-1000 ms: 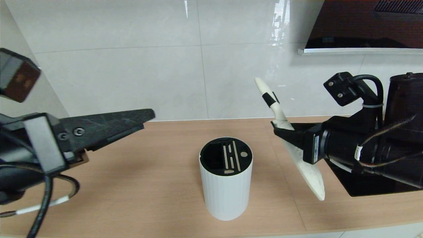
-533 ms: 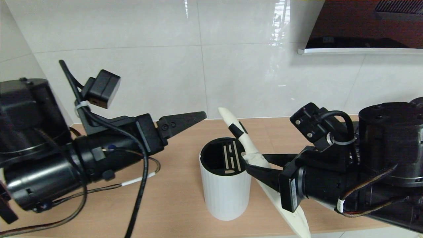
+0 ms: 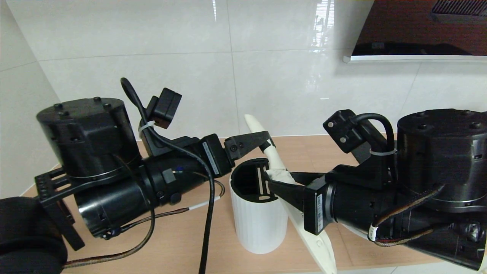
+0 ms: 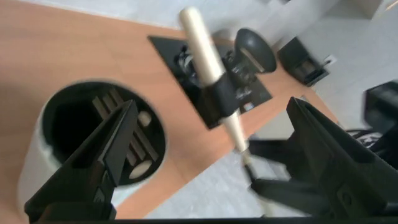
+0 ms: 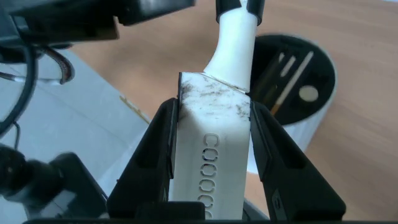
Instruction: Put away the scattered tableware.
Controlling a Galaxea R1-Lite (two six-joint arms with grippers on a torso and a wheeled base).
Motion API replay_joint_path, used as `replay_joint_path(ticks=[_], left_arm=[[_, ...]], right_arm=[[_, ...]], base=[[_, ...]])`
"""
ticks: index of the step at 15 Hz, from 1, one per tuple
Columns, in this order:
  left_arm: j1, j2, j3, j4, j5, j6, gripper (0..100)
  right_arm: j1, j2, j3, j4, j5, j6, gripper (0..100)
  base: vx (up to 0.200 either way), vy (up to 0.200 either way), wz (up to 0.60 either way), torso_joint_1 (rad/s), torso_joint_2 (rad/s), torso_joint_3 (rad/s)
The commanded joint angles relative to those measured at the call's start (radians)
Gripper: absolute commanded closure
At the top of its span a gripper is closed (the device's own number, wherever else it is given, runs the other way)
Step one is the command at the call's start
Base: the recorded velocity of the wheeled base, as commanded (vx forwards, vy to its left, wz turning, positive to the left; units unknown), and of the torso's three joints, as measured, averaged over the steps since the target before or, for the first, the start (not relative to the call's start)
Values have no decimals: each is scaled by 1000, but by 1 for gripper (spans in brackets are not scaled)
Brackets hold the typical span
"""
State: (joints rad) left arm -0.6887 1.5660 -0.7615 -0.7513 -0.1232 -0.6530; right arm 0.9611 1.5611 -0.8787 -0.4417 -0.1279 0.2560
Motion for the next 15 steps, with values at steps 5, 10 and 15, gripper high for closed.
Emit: replay_joint_path(ticks=[5,10,15], left_arm=[[-12,92,-48,-8,5,3,0],[-23,112,-52,-30,10,0,0],[-23,131,-59,-31,31,-4,0]], right_arm=[[16,50,-2,-2,-32,0,100],[36,47,0,-2,-32,3,100],[36,47,3,-34,-53,0,100]], base=[[0,0,0,0,0,0],[0,0,0,0,0,0],[0,0,0,0,0,0]])
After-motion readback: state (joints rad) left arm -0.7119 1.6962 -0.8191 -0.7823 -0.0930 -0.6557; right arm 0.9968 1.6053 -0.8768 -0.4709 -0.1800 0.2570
